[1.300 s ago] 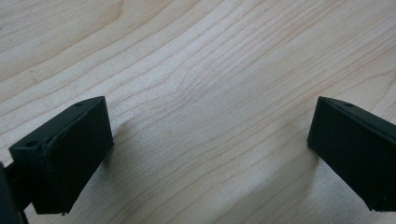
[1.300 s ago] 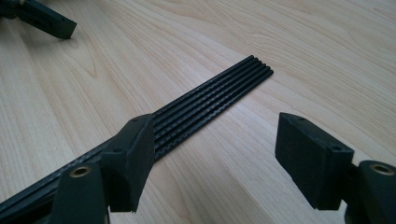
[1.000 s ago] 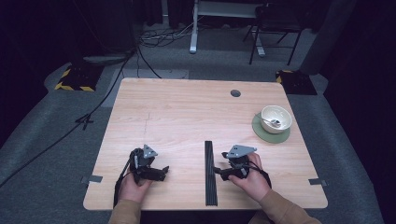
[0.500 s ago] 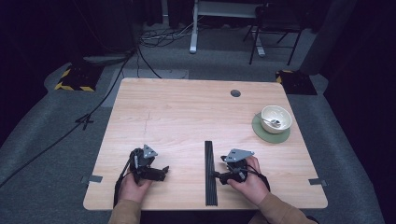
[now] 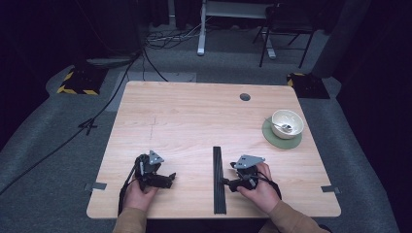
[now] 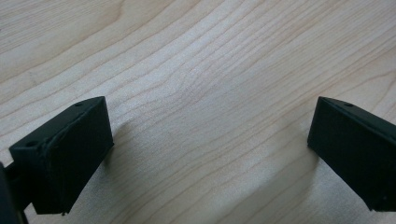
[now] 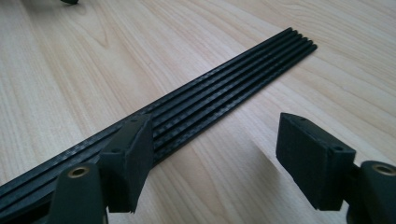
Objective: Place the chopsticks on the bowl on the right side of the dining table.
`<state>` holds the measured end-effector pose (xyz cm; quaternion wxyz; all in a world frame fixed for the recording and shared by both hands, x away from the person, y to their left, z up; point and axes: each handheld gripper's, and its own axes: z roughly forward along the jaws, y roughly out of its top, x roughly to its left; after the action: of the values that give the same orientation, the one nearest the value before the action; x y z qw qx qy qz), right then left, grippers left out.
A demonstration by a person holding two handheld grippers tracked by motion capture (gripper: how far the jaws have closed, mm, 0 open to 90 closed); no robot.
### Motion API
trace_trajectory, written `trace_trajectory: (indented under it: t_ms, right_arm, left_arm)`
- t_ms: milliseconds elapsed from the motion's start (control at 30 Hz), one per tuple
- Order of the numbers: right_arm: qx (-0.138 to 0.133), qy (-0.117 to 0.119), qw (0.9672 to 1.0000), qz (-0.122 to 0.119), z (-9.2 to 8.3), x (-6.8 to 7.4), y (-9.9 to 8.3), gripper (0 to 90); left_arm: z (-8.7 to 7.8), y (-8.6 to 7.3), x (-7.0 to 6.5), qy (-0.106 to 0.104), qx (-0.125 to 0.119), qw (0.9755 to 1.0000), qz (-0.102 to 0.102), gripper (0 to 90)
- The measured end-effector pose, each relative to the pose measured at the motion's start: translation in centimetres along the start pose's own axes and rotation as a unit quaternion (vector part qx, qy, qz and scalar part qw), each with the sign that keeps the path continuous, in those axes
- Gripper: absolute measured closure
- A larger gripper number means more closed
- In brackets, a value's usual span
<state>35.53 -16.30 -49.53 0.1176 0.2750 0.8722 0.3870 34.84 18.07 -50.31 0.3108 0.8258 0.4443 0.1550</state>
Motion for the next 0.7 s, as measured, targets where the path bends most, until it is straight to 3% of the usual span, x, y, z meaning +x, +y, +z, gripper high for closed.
trace_trajectory:
  t_ms: [67, 133, 267, 467, 700]
  right_arm:
    - [0.005, -0.001, 0.9999, -0.011, 0.07, -0.08, -0.12, 27.8]
    - [0.000, -0.001, 1.0000, 0.000, 0.13, -0.01, -0.12, 27.7]
    - [0.002, -0.008, 1.0000, 0.001, -0.15, -0.35, -0.18, 27.9]
    - [0.003, 0.001, 1.0000, 0.002, -0.16, 0.19, -0.18, 27.9]
    - [0.008, -0.015, 0.9999, 0.001, -0.51, -0.77, -0.73, 28.6]
  left_arm:
    - [0.00, 0.00, 0.00, 0.000, 0.000, 1.0000, 0.000, 0.3]
    - [0.00, 0.00, 0.00, 0.000, 0.000, 1.0000, 0.000, 0.3]
    - [0.00, 0.00, 0.00, 0.000, 0.000, 1.0000, 0.000, 0.3]
    - [0.01, -0.01, -0.02, -0.001, 0.000, 1.0000, -0.001, 0.3]
    - [0.02, -0.01, -0.02, -0.002, 0.000, 1.0000, -0.002, 0.3]
